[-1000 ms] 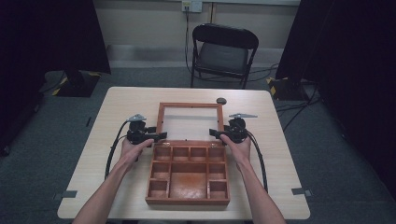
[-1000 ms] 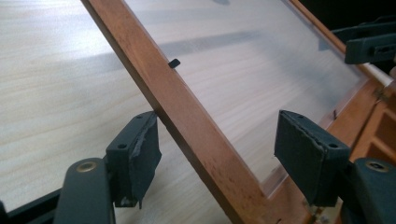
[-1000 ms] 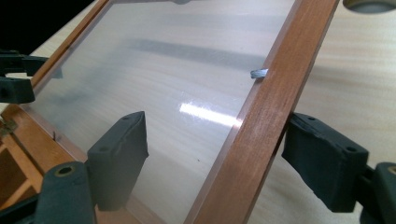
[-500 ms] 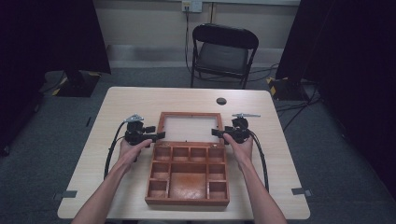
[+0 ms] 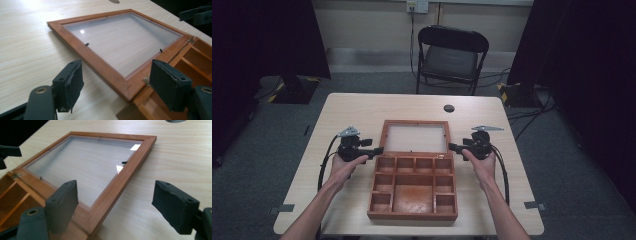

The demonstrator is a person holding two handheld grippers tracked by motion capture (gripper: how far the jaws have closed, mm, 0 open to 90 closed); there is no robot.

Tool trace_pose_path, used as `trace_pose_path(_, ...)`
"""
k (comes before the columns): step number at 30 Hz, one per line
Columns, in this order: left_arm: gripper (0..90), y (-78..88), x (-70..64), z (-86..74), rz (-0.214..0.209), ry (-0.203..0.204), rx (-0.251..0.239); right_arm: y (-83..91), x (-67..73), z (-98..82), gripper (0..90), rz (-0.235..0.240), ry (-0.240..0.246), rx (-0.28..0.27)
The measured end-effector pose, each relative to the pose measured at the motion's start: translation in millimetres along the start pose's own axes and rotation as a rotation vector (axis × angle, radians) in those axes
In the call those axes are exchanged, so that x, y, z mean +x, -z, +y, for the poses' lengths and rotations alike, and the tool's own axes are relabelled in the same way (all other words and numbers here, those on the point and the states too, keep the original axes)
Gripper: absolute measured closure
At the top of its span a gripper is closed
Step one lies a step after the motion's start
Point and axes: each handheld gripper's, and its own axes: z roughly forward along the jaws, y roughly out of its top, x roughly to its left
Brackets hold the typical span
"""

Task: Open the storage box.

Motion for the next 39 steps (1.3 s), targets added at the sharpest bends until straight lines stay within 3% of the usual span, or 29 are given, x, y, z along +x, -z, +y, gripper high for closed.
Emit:
trace_pose_path(4,25.4,10.1,-1.9,-8.7,0.02,-0.004,0.025,16.6,-1.7,-11.1,19.5,-0.017,0.019,0.02)
trace_pose_path(11,25.4,26.2,-8.3,-20.2,0.066,-0.021,0.051,50.4,-6.8,-30.2,18.4,-0.047,0.031,-0.014)
trace_pose_path(15,23.6,35.0,-9.3,-23.3,0.074,0.0,0.059,64.0,-6.1,-40.0,18.0,-0.073,0.042,0.011)
trace_pose_path(17,23.6,40.1,-10.8,-26.9,0.097,-0.002,0.072,69.8,-5.1,-44.9,18.0,-0.085,0.046,0.011)
trace_pose_path(22,23.4,52.2,-12.0,-38.2,0.138,-0.008,0.109,82.2,-6.6,-61.0,17.6,-0.064,0.007,0.019)
trace_pose_path(27,22.9,66.3,-12.7,-47.7,0.166,0.02,0.128,91.0,-4.0,-78.6,17.1,-0.086,0.022,0.064)
trace_pose_path(30,22.9,73.3,-15.5,-56.2,0.195,-0.019,0.174,93.9,-3.0,-87.8,16.7,-0.092,0.022,0.097)
trace_pose_path(32,22.7,75.8,-16.7,-61.8,0.197,-0.024,0.168,94.6,-2.5,-96.1,15.5,-0.115,0.024,0.13)
trace_pose_path(35,21.5,76.1,-16.5,-70.0,0.223,-0.042,0.205,93.1,-5.0,-107.3,15.5,-0.141,0.016,0.172)
trace_pose_path(37,21.2,74.3,-17.1,-74.8,0.24,-0.055,0.227,91.7,-4.4,-109.2,15.2,-0.192,0.064,0.186)
trace_pose_path(39,18.5,71.8,-17.9,-79.7,0.272,-0.116,0.256,91.1,-5.2,-109.8,15.1,-0.209,0.061,0.173)
